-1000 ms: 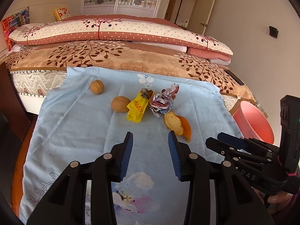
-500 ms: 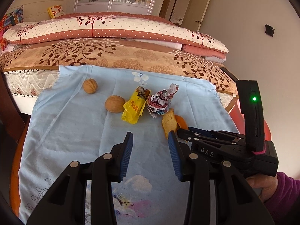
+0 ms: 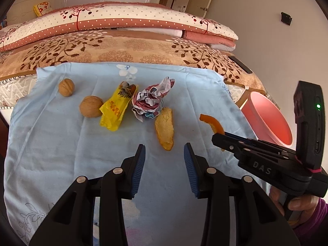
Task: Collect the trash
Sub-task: 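Grasp the bread crust with the left tool while the right tool grasps the orange peel, then carry the bread crust and orange peel over the pink bucket and open both tools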
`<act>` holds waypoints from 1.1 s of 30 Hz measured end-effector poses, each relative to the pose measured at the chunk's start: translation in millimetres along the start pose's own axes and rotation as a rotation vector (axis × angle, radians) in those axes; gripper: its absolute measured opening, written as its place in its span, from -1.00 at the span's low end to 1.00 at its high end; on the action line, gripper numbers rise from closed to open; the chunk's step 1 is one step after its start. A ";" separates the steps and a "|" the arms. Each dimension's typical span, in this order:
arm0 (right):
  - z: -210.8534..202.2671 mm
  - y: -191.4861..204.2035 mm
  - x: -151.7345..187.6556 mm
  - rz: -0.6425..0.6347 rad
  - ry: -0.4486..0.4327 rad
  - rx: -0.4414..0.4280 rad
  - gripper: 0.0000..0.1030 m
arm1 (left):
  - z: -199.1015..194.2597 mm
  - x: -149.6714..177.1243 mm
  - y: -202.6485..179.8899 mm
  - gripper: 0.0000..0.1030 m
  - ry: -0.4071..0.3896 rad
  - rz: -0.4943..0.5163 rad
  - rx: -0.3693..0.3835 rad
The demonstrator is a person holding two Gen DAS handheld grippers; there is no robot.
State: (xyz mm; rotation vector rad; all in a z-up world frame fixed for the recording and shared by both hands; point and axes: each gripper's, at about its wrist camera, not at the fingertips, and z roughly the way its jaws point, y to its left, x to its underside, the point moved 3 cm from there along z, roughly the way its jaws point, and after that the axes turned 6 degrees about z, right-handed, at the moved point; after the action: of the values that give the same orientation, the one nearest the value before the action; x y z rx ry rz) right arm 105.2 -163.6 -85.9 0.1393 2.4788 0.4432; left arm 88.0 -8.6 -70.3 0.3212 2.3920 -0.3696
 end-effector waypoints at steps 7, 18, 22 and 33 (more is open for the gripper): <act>-18.4 -8.6 1.8 -0.009 -0.039 0.006 -0.68 | 25.9 -11.9 -1.9 -0.24 0.024 -0.014 -0.045; -26.7 -15.9 7.4 0.007 -0.045 -0.005 -0.68 | 49.3 -3.5 -9.9 -0.68 0.093 0.011 -0.086; -31.2 -18.2 8.2 0.010 -0.051 -0.005 -0.68 | 40.6 -1.2 -12.1 -0.71 0.085 0.007 -0.069; -46.5 -20.8 16.2 0.009 -0.072 -0.001 -0.68 | -1.6 -0.8 -39.4 -0.71 0.018 0.067 -0.004</act>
State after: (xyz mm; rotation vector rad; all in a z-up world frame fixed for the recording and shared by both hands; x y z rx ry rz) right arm 64.8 -192.9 -66.7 0.1632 2.4082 0.4362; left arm 74.8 -44.8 -61.7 0.4028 2.3922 -0.3328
